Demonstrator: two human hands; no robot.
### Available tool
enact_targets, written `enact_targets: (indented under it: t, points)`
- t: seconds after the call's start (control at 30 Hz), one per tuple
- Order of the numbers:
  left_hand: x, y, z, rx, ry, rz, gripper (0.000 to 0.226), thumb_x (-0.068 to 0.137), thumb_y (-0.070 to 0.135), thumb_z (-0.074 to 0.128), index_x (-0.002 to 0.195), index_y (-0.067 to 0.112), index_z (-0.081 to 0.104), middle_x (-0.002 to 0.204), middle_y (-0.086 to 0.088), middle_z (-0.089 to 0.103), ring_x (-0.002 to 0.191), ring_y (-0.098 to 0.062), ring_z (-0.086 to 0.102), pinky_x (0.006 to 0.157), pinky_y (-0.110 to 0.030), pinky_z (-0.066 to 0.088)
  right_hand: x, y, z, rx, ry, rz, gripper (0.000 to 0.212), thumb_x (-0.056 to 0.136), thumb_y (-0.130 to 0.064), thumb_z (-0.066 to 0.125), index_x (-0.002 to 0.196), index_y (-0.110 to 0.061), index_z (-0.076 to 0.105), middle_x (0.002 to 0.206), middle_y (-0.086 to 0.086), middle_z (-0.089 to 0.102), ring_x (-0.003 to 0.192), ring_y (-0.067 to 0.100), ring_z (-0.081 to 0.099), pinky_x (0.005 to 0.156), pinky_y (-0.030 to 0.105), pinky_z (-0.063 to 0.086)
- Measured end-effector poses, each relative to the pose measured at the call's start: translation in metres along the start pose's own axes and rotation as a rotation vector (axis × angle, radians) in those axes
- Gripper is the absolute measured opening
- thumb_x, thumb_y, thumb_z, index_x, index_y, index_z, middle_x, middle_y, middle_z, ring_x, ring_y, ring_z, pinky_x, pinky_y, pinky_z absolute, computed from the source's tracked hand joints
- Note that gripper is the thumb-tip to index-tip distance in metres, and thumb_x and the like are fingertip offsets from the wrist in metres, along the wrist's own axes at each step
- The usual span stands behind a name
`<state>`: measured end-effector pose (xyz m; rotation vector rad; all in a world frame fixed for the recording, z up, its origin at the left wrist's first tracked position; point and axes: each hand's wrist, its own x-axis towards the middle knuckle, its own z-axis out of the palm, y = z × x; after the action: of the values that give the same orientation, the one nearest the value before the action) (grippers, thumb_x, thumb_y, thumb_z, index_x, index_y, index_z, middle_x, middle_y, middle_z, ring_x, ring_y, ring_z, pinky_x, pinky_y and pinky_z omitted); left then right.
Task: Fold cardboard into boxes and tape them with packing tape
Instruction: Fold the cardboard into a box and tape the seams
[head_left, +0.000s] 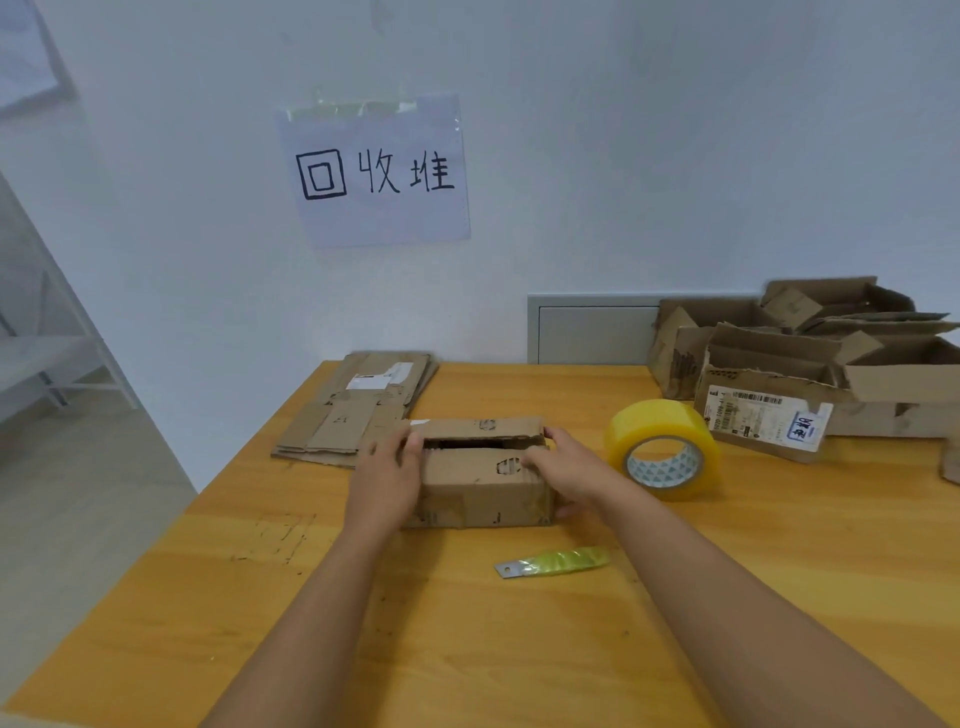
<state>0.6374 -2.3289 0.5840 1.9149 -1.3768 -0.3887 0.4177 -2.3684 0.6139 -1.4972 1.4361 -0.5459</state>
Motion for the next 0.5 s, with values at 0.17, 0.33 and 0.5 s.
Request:
enact_targets:
  t: [0.17, 0.33, 0.5]
  points:
    - [0.002, 0.006, -0.003, -0.301, 0.076, -0.033, 0.029, 0.102, 0.035, 0.05, 0.131, 0.03, 0.053, 0.127, 0.004, 0.056, 0.108, -0.016, 0.053, 0.078, -0.034, 0.05, 0.001, -0.002, 0.002, 0.136, 0.048, -0.088, 0.047, 0.099, -0.055, 0.044, 0.139, -0.031, 0.034, 0.122, -0.003, 0.058, 0.094, 0.014, 0.059, 0.074, 0.036, 0.055]
    - [-0.014, 0.004, 0.001, -0.433, 0.142, 0.162, 0.069, 0.097, 0.015, 0.061, 0.15, 0.036, 0.022, 0.137, 0.011, 0.042, 0.121, -0.009, 0.049, 0.095, -0.033, 0.05, 0.007, 0.009, 0.005, 0.108, 0.293, -0.364, 0.053, 0.101, -0.026, 0.054, 0.143, -0.029, 0.024, 0.127, 0.0, 0.051, 0.11, 0.017, 0.054, 0.089, 0.034, 0.049]
    - [-0.027, -0.027, 0.01, -0.134, 0.163, 0.351, 0.07, 0.092, 0.006, 0.066, 0.148, 0.029, 0.03, 0.136, 0.014, 0.033, 0.123, 0.0, 0.037, 0.096, -0.026, 0.045, -0.003, 0.04, 0.013, 0.104, 0.206, -0.427, 0.056, 0.094, -0.003, 0.057, 0.134, -0.033, 0.033, 0.121, -0.01, 0.055, 0.097, 0.001, 0.056, 0.081, 0.018, 0.049]
